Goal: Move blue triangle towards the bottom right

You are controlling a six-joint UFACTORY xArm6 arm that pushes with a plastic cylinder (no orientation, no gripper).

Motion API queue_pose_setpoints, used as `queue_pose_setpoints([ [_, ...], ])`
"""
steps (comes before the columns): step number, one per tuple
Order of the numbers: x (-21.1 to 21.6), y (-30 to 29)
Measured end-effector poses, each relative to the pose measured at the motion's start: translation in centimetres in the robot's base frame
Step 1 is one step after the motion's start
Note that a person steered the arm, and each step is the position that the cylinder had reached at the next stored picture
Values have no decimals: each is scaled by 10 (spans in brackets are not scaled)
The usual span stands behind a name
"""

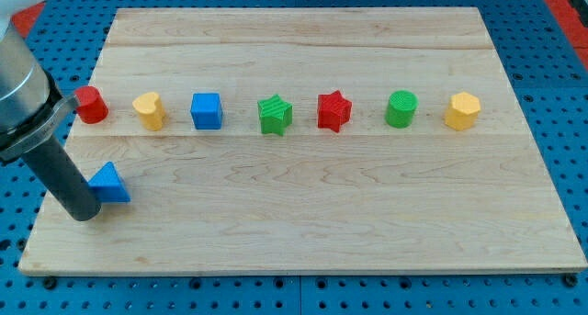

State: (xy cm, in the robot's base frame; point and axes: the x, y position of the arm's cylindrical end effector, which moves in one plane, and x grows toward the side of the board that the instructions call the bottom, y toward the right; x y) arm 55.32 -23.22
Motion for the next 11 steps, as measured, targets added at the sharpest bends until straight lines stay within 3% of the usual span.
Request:
queue_pose_setpoints([
  [2,1,-36],
  [4,-34,-11],
  [9,-24,341],
  [11,-24,419],
])
